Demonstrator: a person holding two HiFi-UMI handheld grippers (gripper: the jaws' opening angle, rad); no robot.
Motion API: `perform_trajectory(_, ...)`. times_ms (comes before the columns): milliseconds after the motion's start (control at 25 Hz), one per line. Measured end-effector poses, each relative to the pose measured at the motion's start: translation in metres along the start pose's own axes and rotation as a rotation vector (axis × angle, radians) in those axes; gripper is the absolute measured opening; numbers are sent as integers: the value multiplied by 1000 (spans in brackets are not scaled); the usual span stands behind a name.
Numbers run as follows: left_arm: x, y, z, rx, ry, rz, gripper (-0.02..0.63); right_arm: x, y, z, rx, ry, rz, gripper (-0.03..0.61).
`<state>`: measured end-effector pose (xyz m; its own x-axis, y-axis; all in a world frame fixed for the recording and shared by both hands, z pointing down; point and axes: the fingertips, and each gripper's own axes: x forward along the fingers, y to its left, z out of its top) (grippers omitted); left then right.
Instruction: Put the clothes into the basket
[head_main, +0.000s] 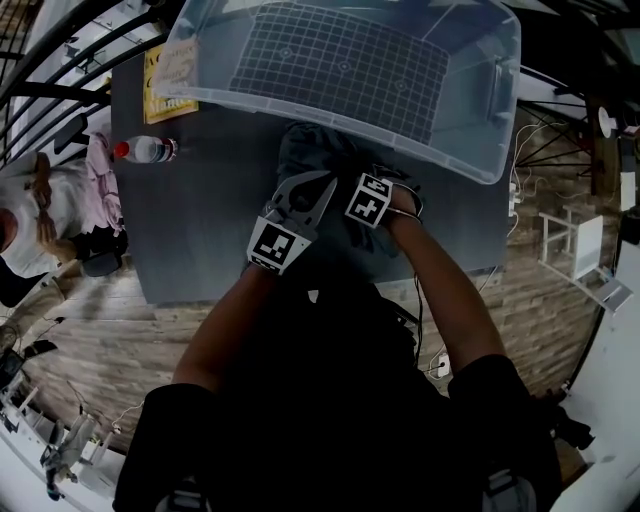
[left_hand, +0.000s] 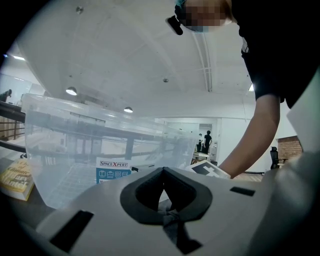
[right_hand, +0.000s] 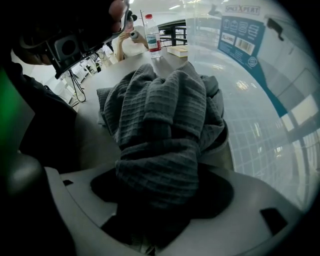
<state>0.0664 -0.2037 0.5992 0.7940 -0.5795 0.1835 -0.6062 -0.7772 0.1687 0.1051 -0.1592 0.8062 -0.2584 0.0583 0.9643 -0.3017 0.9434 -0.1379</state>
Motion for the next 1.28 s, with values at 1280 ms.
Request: perform_trajectory(1280,-86,-31,66,107,-82,-21,3,-129,60,38,-2,-27,-80,351)
